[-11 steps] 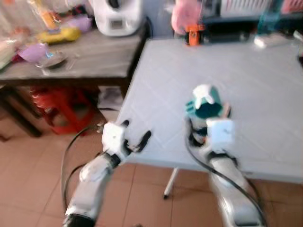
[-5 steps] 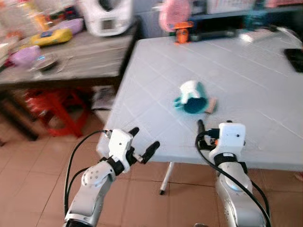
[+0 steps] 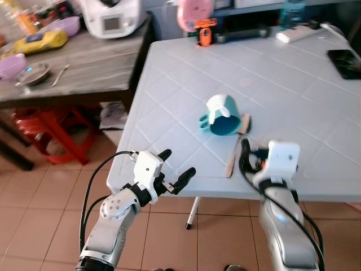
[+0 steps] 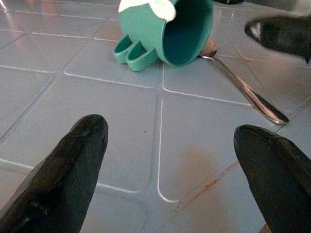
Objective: Setting the table
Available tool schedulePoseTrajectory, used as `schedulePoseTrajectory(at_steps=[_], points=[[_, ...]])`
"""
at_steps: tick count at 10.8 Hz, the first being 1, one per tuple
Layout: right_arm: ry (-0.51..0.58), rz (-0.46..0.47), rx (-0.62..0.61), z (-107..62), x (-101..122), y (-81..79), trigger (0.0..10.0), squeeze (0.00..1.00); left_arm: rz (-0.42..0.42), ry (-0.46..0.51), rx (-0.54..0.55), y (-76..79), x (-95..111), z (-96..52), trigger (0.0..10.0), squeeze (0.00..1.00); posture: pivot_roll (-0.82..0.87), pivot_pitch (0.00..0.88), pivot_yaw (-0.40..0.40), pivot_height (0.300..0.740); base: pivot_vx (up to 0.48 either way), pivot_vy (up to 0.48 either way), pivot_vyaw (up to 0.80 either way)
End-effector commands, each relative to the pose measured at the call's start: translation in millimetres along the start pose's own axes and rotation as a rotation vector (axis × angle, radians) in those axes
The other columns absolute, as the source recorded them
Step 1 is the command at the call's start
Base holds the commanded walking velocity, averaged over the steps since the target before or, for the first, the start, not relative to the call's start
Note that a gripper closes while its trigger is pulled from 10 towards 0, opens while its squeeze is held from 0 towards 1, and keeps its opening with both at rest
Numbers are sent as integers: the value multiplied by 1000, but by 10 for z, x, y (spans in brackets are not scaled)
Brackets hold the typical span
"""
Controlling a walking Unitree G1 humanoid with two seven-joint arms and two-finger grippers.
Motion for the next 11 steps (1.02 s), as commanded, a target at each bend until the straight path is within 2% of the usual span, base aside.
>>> schedulePoseTrajectory(at_steps=[1, 2, 4, 5, 7, 8, 9, 10, 11], points=[[-16, 43, 11, 42, 16, -66, 10000, 0, -3, -18, 6, -57, -11, -31, 10000, 0, -144, 133, 187, 740, 0, 0, 0], [-20, 52, 13, 74, 31, -92, 10000, 0, -4, -19, 3, -52, -12, -31, 10000, 0, -142, 134, 185, 740, 0, 0, 0], [-88, 112, 27, 164, -12, -194, 10000, 0, -12, -42, -84, 42, -27, -55, 10000, 0, -136, 138, 184, 740, 0, 0, 0], [-115, 134, 59, 221, 2, -306, 10000, 0, -7, -48, -83, 32, -32, -54, 10000, 0, -137, 140, 185, 740, 0, 0, 0], [-138, 188, 71, 292, 43, -408, 10000, 0, -9, -50, -89, 38, -37, -48, 10000, 0, -134, 140, 183, 740, 0, 0, 0], [-182, 222, 75, 332, 31, -474, 7882, 0, -13, -56, -101, 58, -47, -48, 10000, 0, -133, 140, 183, 740, 0, 0, 0], [-235, 220, 88, 343, -5, -545, 0, 0, -22, -60, -128, 92, -55, -54, 10000, 0, -130, 139, 179, 740, 0, 0, 0], [-286, 205, 116, 310, -54, -593, 1412, 0, -49, -48, -182, 153, -23, -69, 10000, 0, -128, 138, 177, 740, 0, 0, 0], [-319, 203, 115, 278, -98, -579, 3137, 0, -44, -44, -183, 157, -6, -71, 10000, 0, -126, 140, 173, 740, 0, 0, 0]])
Point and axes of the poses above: a point about 5 cm out from each wrist's last joint towards the gripper, its own z axis pointing out of the wrist towards the gripper, its own x axis along the axis of the wrist's last joint, y = z × x, the point moved 2 cm from there along z, pointing out of the wrist towards the gripper, and after that the axes turned 13 degrees about -z, right-handed, at the moved point
